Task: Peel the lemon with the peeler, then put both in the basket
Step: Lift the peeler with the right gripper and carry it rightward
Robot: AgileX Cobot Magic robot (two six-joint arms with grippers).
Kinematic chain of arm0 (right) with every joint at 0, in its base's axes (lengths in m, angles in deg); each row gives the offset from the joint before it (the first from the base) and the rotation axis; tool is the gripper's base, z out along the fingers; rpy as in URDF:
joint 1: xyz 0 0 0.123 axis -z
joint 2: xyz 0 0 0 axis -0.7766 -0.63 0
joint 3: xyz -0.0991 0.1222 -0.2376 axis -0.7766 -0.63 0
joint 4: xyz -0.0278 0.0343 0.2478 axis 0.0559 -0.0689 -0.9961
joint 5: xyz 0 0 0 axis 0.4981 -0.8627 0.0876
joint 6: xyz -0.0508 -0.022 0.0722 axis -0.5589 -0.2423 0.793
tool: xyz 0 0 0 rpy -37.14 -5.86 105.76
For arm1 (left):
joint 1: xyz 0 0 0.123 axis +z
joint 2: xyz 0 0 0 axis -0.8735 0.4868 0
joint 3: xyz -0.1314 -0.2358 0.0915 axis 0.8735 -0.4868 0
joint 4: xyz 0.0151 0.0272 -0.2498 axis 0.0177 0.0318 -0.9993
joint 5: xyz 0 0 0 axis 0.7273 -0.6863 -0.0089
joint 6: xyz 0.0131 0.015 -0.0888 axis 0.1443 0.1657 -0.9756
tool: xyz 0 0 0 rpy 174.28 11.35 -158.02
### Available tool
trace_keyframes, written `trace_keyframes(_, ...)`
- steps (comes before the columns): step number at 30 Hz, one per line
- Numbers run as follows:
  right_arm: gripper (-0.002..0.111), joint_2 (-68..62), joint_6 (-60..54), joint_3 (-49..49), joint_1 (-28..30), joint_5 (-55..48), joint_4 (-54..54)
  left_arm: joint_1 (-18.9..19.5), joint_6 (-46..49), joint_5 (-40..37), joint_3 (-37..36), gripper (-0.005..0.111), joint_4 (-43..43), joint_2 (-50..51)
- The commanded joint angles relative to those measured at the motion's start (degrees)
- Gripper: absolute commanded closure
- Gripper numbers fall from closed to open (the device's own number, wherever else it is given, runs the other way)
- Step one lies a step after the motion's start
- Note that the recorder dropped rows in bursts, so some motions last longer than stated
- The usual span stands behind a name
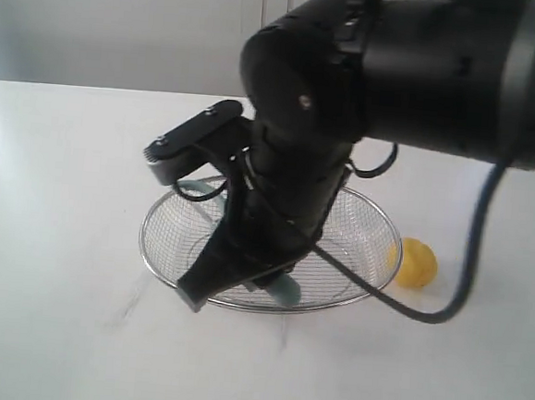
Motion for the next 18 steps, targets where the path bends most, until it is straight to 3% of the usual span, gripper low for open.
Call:
trace_keyframes(1, 0.108, 6.89, -0.68, -6.13, 3.89, 1.70, 0.28, -0.37, 0.20, -0.22, -0.24, 0.107, 0.09, -0.23)
trace_keyframes(18, 0.108, 32.78, 2.28, -24.65, 16.12, 1.13, 0.73, -0.37, 0.20, -0.22, -0.24, 0.107, 0.09, -0.23)
